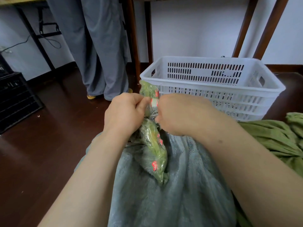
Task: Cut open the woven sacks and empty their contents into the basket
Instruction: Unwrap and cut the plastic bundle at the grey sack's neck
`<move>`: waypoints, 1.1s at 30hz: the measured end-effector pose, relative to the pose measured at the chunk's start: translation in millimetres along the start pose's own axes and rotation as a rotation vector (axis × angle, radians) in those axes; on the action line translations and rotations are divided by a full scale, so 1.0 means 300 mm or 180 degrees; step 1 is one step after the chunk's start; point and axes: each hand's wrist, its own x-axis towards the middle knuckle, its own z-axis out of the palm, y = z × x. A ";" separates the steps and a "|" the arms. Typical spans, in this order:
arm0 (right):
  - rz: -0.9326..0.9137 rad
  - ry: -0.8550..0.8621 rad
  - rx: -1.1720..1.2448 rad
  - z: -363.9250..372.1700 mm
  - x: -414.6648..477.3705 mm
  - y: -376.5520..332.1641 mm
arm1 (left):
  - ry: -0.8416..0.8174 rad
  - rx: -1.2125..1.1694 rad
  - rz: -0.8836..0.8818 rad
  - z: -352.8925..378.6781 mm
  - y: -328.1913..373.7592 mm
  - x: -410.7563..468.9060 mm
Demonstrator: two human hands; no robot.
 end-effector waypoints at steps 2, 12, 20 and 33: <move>0.0003 -0.0080 0.0013 -0.011 -0.007 0.009 | 0.0020 -0.0014 0.0027 -0.003 0.005 -0.005; -0.0134 0.0106 -0.0165 0.039 -0.013 -0.032 | 0.0011 0.0140 -0.0005 0.008 0.010 -0.015; -0.0108 -0.0084 -0.0209 0.031 -0.023 -0.013 | 0.0033 0.0123 -0.0331 0.002 -0.069 -0.005; 0.0714 -0.0204 0.3490 0.096 0.068 0.249 | -0.0248 -0.1811 -0.0757 -0.010 -0.063 0.005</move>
